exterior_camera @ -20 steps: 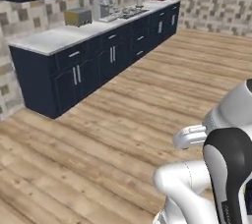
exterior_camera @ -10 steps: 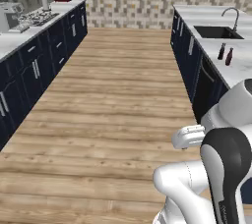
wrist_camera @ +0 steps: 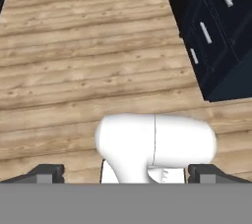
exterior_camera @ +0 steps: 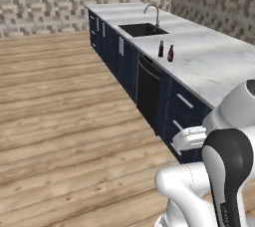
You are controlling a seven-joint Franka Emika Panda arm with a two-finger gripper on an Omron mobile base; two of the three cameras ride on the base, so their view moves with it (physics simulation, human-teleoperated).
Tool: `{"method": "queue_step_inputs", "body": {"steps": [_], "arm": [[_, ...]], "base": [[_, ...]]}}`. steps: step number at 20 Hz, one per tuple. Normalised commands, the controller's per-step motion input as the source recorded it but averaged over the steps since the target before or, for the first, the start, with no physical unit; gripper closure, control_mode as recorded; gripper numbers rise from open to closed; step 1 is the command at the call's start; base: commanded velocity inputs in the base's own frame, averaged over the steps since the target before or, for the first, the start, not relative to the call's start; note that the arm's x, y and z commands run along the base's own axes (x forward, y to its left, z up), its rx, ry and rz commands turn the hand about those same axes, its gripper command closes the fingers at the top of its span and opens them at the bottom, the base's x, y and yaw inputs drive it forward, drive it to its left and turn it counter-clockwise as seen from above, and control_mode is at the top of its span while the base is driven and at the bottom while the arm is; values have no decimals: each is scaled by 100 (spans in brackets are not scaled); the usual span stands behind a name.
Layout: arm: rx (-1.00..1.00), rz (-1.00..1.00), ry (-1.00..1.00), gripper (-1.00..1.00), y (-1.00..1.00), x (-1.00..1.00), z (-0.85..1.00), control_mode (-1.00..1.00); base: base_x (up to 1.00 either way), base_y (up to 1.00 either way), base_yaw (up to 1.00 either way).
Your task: Place the ketchup and condiment bottle from the counter to the top shelf of the fridge. If the existing items in the fridge are on the top shelf, move them to other shelves.
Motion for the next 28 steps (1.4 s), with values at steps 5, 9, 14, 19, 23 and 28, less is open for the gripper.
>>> {"method": "queue_step_inputs", "body": {"steps": [5,9,14,19,23,28], "arm": [[0,0,0,-100,0,0,0,100],[0,0,0,-100,0,0,0,100],[0,0,0,-100,0,0,0,100],[0,0,0,-100,0,0,0,100],[0,0,0,-100,0,0,0,100],[0,0,0,-100,0,0,0,100]], "base": [[48,41,-65],[51,56,-64],[80,91,-56],[90,98,-53],[83,97,-54],[65,88,-59]]}}
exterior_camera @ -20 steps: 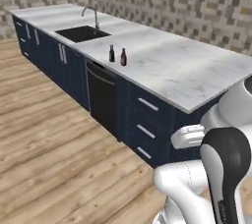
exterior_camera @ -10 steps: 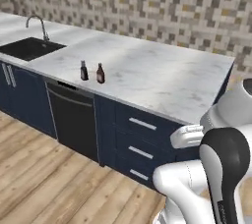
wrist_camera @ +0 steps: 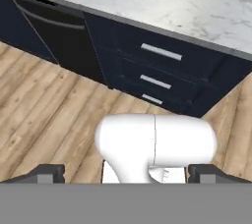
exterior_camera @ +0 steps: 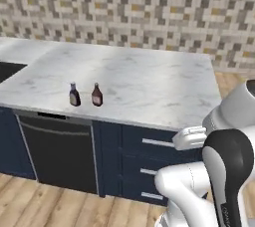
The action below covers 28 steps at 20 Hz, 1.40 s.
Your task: Place the ketchup and condiment bottle from the counter to the top shelf of the fridge. If the existing items in the fridge are on the top shelf, move them to other shelves.
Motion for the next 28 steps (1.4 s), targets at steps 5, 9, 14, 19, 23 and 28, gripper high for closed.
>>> {"method": "queue_step_inputs", "body": {"steps": [5,9,14,19,23,28], "arm": [[0,0,0,-100,0,0,0,100],[0,0,0,-100,0,0,0,100],[0,0,0,-100,0,0,0,100],[0,0,0,-100,0,0,0,100],[0,0,0,-100,0,0,0,100],[0,0,0,-100,0,0,0,100]], "base": [[74,89,-60],[66,85,-64],[55,35,-49],[1,0,0],[24,14,-1],[30,47,0]]}}
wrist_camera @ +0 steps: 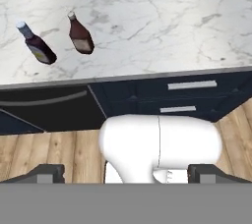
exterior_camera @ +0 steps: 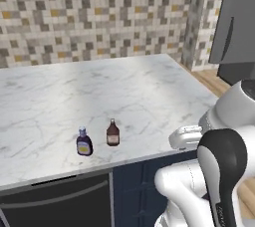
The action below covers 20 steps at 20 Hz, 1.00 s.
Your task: Place the ketchup and condiment bottle from the counter to the top shelf of the fridge. If the existing items in the fridge are on the top shelf, move them to other shelves.
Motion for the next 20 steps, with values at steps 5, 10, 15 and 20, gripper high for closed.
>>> {"method": "queue_step_inputs", "body": {"steps": [5,10,15,20], "arm": [[0,0,0,-100,0,0,0,100],[0,0,0,-100,0,0,0,100],[0,4,0,-100,0,11,-3,-100],[2,34,1,-100,-30,56,-19,-100]], "base": [[58,32,0],[41,25,-1],[0,2,2],[0,0,0]]}}
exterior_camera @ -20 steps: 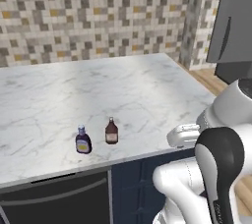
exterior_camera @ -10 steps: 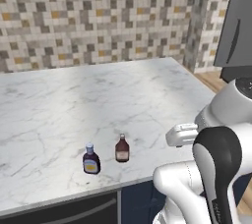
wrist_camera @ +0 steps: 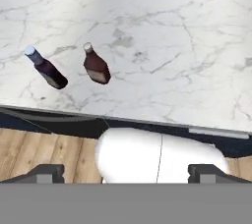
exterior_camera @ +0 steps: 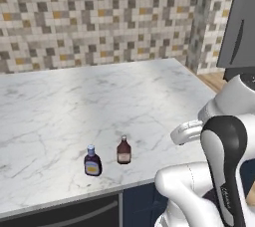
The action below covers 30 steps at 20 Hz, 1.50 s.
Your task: Place the ketchup and condiment bottle from the counter to the top shelf of the fridge. If the existing items in the fridge are on the top shelf, move them to other shelves.
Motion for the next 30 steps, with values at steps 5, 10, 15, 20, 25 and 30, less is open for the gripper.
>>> {"method": "queue_step_inputs", "body": {"steps": [5,10,15,20,25,30], "arm": [[11,41,5,-100,-32,67,-23,-100],[14,45,1,-100,-13,66,-41,-100],[20,46,0,-100,-4,75,-51,-100],[25,48,0,-100,3,58,-54,-100],[31,45,0,-100,28,53,-54,-100],[27,31,0,-100,58,32,-43,-100]], "base": [[0,0,0],[0,0,0],[0,0,0],[0,0,0],[0,0,0],[0,0,0]]}}
